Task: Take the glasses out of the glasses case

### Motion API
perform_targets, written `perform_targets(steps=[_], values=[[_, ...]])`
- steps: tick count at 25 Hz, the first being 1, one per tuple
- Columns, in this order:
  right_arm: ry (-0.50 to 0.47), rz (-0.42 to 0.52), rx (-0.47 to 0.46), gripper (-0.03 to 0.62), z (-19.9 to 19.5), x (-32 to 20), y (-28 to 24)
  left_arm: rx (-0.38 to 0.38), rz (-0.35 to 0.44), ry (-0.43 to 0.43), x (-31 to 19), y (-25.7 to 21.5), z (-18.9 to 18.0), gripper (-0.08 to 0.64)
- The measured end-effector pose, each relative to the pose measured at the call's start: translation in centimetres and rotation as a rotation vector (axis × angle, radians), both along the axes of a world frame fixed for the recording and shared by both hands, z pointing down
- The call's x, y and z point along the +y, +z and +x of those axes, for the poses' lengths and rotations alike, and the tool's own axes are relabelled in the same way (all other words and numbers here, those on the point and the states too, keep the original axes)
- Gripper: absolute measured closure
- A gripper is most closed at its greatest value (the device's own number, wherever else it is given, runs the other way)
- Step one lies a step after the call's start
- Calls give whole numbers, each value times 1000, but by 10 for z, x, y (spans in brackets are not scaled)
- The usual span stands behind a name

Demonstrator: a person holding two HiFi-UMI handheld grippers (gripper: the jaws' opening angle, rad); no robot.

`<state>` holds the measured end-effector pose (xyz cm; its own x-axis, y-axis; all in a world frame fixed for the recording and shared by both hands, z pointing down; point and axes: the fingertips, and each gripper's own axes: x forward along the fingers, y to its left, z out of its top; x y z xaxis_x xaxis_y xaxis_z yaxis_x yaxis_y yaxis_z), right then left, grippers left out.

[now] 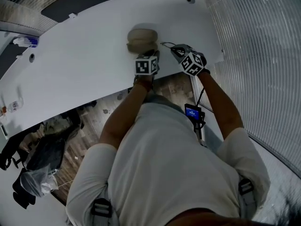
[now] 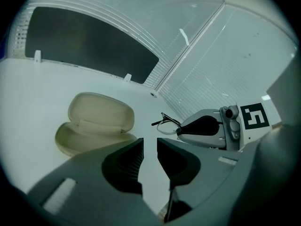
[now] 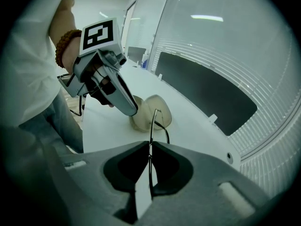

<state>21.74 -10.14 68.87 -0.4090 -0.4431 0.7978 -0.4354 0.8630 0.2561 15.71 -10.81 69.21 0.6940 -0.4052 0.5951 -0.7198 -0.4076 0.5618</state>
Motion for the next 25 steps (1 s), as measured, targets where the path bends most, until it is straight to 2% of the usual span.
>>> perform_targets(steps=[7,25], values=[[32,-12,-2,571,14,9,1,-6,-1,30,7,-2,15,469],[36,-65,-27,571,9,3,32,-26,-59,16,15,30,9,471]])
